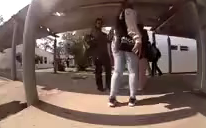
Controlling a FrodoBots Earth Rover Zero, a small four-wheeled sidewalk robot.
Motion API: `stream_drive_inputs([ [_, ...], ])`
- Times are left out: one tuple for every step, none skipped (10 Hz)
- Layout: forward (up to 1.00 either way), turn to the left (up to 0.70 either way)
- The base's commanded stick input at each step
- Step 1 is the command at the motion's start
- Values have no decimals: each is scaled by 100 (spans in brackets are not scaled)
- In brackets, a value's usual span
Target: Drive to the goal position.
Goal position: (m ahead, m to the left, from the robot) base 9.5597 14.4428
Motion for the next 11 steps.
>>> stream_drive_inputs([
  [50, 50],
  [50, 50],
  [50, 43],
  [50, 19],
  [0, 0],
  [0, 0],
  [0, 0],
  [0, 50],
  [0, 50],
  [0, 50],
  [0, 50],
])
